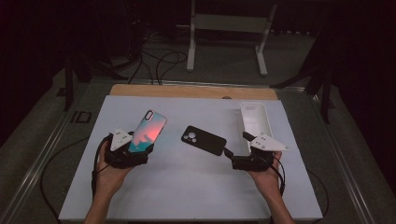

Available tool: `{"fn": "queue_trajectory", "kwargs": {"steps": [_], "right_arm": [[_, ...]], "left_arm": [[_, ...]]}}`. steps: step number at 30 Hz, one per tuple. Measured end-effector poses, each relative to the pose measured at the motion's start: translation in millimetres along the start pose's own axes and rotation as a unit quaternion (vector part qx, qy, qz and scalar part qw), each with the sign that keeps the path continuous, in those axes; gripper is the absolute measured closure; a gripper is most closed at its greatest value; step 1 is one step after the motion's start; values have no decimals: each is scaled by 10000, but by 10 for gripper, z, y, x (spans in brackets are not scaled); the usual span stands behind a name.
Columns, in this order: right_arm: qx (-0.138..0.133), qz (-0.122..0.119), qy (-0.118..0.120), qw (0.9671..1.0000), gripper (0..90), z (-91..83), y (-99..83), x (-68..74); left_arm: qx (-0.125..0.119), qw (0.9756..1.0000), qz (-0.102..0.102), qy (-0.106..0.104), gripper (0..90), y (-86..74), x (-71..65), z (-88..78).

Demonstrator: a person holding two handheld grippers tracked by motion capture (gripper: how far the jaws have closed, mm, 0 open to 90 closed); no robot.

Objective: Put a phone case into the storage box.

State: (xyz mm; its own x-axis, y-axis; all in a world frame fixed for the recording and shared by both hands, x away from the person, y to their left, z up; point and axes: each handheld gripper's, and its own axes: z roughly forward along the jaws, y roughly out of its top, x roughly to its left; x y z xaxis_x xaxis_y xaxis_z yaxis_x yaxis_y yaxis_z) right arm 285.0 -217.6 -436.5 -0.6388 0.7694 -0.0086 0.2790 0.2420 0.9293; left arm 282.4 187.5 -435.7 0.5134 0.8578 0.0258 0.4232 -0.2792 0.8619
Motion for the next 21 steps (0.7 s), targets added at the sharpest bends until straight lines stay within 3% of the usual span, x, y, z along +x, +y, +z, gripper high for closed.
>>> {"fn": "queue_trajectory", "kwargs": {"steps": [8,17,18,21], "right_arm": [[30,65,126,9999,94,79,119,51],[17,134,445,9989,108,192,276,169],[35,246,643,9976,116,242,334,211],[21,372,847,9957,118,292,397,252]], "left_arm": [[-188,9996,180,-137,174,77,-152,8],[-357,9977,434,-386,174,166,-353,18],[-388,9967,515,-484,174,184,-423,31],[-403,9956,596,-607,174,199,-495,50]]}}
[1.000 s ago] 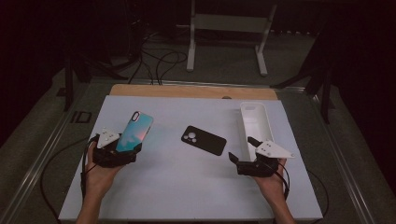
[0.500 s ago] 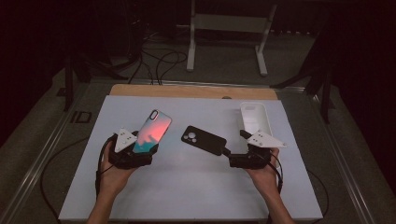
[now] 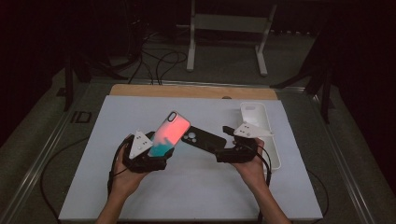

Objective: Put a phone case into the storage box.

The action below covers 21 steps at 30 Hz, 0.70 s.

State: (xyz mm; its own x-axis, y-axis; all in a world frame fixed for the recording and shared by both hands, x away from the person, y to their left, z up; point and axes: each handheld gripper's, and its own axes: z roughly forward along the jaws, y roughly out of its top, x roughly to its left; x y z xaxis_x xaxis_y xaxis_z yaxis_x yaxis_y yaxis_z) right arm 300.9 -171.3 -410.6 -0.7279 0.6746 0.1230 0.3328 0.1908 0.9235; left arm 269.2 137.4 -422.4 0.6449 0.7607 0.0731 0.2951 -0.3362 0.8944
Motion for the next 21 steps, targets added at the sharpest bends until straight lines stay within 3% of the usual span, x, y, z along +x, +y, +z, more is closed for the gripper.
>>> {"fn": "queue_trajectory", "kwargs": {"steps": [1,2,7,13,17,21], "right_arm": [[0,0,0,10000,118,0,0,0],[-39,81,158,9998,128,38,43,25],[11,299,509,9983,169,144,150,113],[99,558,1041,9930,333,282,244,233],[323,682,953,9926,494,374,279,283],[302,834,1026,9908,631,421,282,299]], "left_arm": [[0,10000,0,0,174,0,0,0],[-20,10000,47,-62,174,11,-48,18],[-115,9997,151,-167,174,30,-172,47],[-142,9992,226,-309,174,38,-260,69],[-245,9988,167,-387,174,26,-264,65],[-236,9989,196,-366,175,17,-292,69]]}}
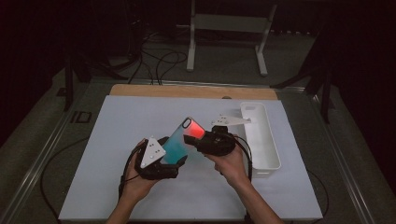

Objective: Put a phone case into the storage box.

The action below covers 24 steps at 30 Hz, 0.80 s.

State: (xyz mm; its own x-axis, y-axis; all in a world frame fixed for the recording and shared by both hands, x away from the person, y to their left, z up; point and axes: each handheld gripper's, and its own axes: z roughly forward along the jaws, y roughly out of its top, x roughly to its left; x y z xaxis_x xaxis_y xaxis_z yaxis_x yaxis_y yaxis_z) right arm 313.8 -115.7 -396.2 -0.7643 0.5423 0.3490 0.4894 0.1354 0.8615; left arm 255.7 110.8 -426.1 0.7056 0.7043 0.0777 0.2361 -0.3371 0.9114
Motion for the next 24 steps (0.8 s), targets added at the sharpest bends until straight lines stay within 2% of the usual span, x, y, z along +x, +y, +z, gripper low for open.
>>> {"fn": "queue_trajectory", "kwargs": {"steps": [3,5,6,7,8,9,10,11,12,14,16,17,19,21,24], "right_arm": [[-101,170,217,9996,736,10,6,-13],[-138,194,322,9992,795,17,10,-3],[-160,176,343,9991,820,21,10,10],[-190,188,449,9986,842,26,6,26],[-168,165,430,9988,866,35,0,49],[-177,13,310,9994,869,40,-3,84],[-165,-75,272,9995,869,42,-1,102],[-163,-85,299,9994,870,44,4,109],[-163,-85,299,9994,870,44,4,109],[-101,-163,275,9994,870,44,26,118],[-85,-199,266,9994,869,42,34,117],[-78,-252,256,9993,869,34,47,114],[-70,-284,261,9992,869,20,58,114],[-71,-333,261,9991,869,9,63,114],[-87,-377,272,9989,869,-18,68,102]], "left_arm": [[69,10000,-21,-4,175,-6,-8,23],[126,9999,-11,16,174,-11,-15,41],[186,9998,-50,-50,174,-9,-8,56],[264,9996,-50,-38,172,-7,-8,75],[241,9997,-14,47,206,-15,-13,77],[229,9997,-60,-50,227,-24,-5,77],[229,9997,-60,-50,182,-24,-5,77],[311,9993,-108,-167,153,-39,9,86],[311,9993,-108,-167,150,-39,9,86],[345,9988,-200,-294,124,-55,38,87],[330,9989,-210,-276,106,-56,47,82],[335,9984,-277,-361,93,-53,74,75],[325,9983,-331,-367,82,-53,92,67],[338,9973,-415,-511,66,-53,118,63],[352,9963,-477,-619,31,-55,135,59]]}}
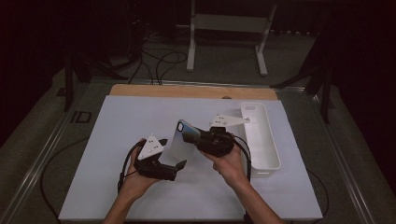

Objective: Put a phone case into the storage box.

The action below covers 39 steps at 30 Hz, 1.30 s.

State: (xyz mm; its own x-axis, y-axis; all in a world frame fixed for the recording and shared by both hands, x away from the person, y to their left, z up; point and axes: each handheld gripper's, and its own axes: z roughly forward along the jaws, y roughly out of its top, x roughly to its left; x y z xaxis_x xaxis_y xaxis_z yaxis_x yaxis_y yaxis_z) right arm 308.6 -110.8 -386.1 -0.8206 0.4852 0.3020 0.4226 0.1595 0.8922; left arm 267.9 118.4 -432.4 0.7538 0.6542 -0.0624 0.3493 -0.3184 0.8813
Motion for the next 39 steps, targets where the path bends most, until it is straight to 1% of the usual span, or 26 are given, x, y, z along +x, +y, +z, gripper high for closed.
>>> {"fn": "queue_trajectory", "kwargs": {"steps": [2,4,5,8,9,10,11,13,15,16,17,18,19,21,22,23,24,25,26,29,30,31,32,34,37,39], "right_arm": [[13,-42,16,10000,868,-13,3,-7],[22,-39,36,10000,868,-20,4,-5],[43,-96,65,9999,868,-36,6,-12],[14,-68,236,9997,868,-60,7,-19],[14,-68,236,9997,868,-60,7,-19],[12,-102,280,9996,868,-69,9,-24],[-9,-170,364,9992,868,-83,17,-19],[-22,-271,493,9984,868,-93,25,-3],[-52,-394,692,9968,868,-93,35,27],[-28,-481,756,9960,868,-92,44,44],[-26,-538,829,9951,868,-88,52,64],[-30,-600,924,9939,868,-83,60,79],[-9,-641,1034,9926,868,-77,69,95],[24,-764,1169,9902,868,-69,84,125],[64,-821,1232,9890,868,-64,91,138],[92,-874,1281,9879,868,-58,96,150],[144,-937,1324,9866,868,-53,101,158],[144,-937,1324,9866,868,-53,101,158],[217,-1055,1298,9857,868,-43,104,173],[310,-1124,1280,9849,868,-36,105,166],[335,-1168,1287,9842,863,-34,106,156],[355,-1222,1193,9847,862,-36,109,159],[394,-1258,1140,9847,859,-40,115,152],[389,-1223,1198,9845,855,-49,125,120],[362,-1225,1253,9839,840,-59,142,105],[274,-1241,1264,9838,784,-68,155,95]], "left_arm": [[23,9999,-33,-102,25,-2,13,-5],[33,9999,-63,-128,24,-2,16,-3],[87,9998,-84,-165,24,-5,23,3],[92,9995,-104,-281,24,-12,23,11],[92,9995,-104,-281,25,-12,23,11],[84,9994,-113,-329,25,-13,22,11],[80,9988,-104,-475,36,-17,22,15],[85,9981,-113,-597,51,-23,19,26],[76,9967,-110,-797,73,-32,23,32],[66,9963,-130,-850,88,-36,16,35],[79,9960,-93,-885,108,-38,13,33],[96,9949,-80,-1003,152,-40,9,33],[105,9942,-49,-1072,161,-41,4,30],[91,9933,-17,-1155,205,-41,-9,26],[91,9933,-17,-1155,223,-41,-9,26],[57,9924,1,-1227,246,-40,-5,16],[57,9924,1,-1227,280,-40,-5,16],[35,9920,9,-1264,280,-40,-3,10],[43,9925,34,-1225,372,-41,-3,4],[116,9925,84,-1215,396,-48,-3,11],[151,9920,110,-1247,426,-55,0,13],[141,9913,61,-1304,474,-63,2,16],[129,9902,41,-1392,495,-68,10,15],[119,9893,47,-1451,531,-69,18,12],[75,9864,12,-1643,584,-70,31,4],[30,9856,38,-1688,658,-74,34,-1]]}}
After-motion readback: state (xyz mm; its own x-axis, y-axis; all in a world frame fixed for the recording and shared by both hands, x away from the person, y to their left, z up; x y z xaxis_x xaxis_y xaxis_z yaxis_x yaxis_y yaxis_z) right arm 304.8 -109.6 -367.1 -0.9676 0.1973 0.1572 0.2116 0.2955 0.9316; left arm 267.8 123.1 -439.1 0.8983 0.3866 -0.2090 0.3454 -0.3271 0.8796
